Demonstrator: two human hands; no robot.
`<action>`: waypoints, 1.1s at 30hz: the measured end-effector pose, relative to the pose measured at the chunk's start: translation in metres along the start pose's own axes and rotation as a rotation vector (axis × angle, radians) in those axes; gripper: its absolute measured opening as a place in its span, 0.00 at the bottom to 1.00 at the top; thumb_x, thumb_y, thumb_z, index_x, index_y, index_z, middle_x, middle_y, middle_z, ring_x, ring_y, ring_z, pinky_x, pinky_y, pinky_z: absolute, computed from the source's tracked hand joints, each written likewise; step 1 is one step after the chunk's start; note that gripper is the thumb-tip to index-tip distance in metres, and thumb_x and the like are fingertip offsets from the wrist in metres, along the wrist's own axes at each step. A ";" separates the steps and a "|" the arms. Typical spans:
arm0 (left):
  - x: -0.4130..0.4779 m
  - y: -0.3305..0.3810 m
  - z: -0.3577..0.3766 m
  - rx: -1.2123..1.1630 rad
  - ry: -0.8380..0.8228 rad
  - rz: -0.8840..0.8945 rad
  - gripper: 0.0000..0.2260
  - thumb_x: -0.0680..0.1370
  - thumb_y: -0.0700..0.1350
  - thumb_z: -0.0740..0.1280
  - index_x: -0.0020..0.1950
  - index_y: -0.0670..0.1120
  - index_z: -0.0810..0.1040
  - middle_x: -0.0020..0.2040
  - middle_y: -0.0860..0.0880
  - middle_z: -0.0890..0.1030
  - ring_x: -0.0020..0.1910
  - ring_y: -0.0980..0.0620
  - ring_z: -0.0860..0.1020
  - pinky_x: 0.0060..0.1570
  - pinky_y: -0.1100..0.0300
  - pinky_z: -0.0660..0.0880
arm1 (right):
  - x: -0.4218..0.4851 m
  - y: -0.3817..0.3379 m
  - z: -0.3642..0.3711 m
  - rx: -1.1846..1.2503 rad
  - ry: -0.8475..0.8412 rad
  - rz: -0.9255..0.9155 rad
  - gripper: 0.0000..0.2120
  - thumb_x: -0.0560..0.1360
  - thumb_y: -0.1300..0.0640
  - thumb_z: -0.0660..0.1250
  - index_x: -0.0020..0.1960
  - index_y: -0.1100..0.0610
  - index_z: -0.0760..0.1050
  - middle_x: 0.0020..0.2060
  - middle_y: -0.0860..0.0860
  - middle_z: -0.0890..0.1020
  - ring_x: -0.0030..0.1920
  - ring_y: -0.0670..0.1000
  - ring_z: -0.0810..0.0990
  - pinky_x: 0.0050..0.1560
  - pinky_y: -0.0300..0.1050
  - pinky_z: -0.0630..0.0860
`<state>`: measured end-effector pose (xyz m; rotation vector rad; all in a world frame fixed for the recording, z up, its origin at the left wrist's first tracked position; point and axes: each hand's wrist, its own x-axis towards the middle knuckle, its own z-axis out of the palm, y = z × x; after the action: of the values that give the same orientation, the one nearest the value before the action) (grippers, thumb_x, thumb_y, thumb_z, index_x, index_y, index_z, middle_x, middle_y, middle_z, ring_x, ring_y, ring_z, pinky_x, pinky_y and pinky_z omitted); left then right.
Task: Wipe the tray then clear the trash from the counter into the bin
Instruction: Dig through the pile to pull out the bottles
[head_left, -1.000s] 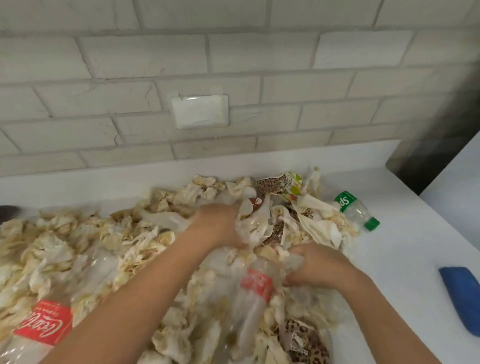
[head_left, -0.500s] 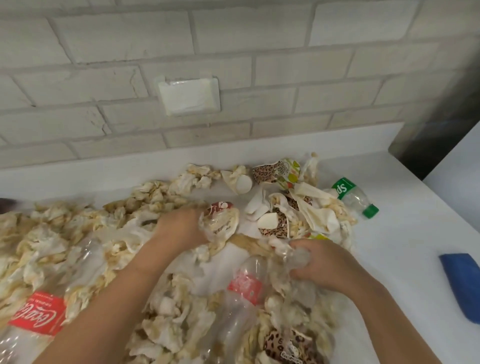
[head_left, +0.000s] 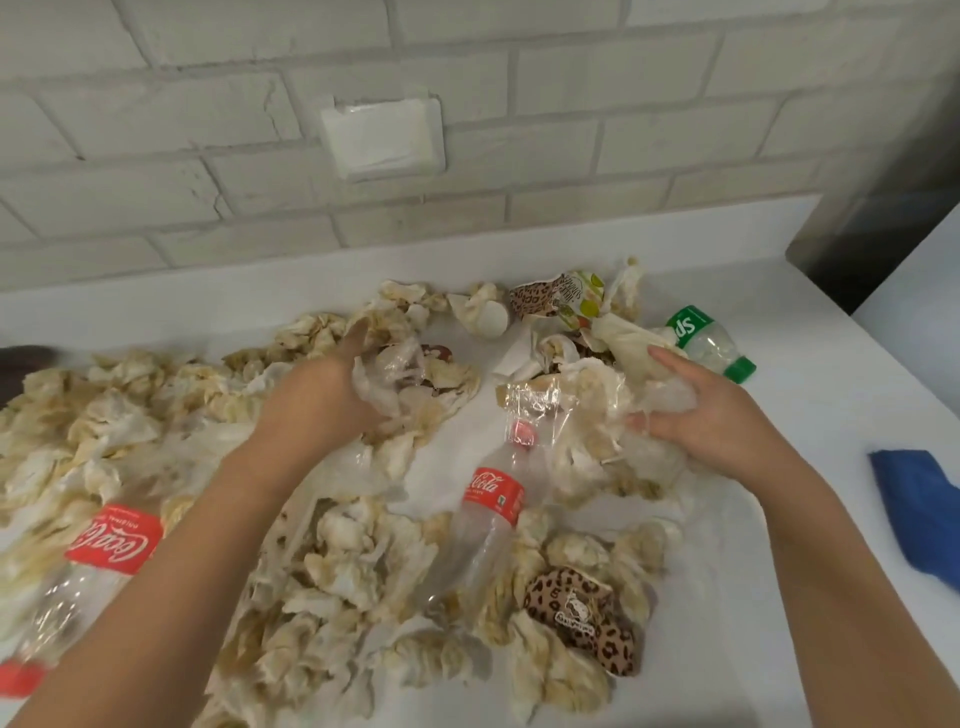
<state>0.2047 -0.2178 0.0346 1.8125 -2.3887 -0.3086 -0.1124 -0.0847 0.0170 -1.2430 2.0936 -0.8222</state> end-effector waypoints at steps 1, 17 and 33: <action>-0.012 0.000 -0.005 -0.005 0.013 0.037 0.39 0.71 0.59 0.70 0.76 0.57 0.55 0.35 0.52 0.78 0.34 0.52 0.77 0.34 0.57 0.78 | -0.003 -0.001 -0.001 0.024 0.012 -0.010 0.38 0.66 0.49 0.77 0.71 0.40 0.64 0.71 0.44 0.67 0.70 0.48 0.66 0.65 0.43 0.66; -0.149 -0.033 0.058 0.078 -0.194 -0.234 0.39 0.68 0.73 0.59 0.74 0.57 0.55 0.43 0.51 0.82 0.46 0.49 0.81 0.40 0.58 0.74 | -0.112 -0.018 0.084 -0.413 -0.350 -0.183 0.37 0.68 0.42 0.71 0.71 0.30 0.55 0.48 0.43 0.81 0.31 0.38 0.69 0.35 0.31 0.69; -0.231 -0.069 -0.037 -0.485 -0.186 0.008 0.13 0.62 0.57 0.77 0.39 0.72 0.77 0.35 0.71 0.79 0.37 0.69 0.78 0.38 0.72 0.72 | -0.144 -0.020 0.048 0.557 0.285 -0.059 0.16 0.70 0.65 0.68 0.43 0.43 0.81 0.34 0.38 0.82 0.29 0.41 0.75 0.25 0.34 0.69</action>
<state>0.3405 -0.0167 0.0596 1.6020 -2.1694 -0.9964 -0.0076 0.0261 0.0235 -0.9230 1.8405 -1.5559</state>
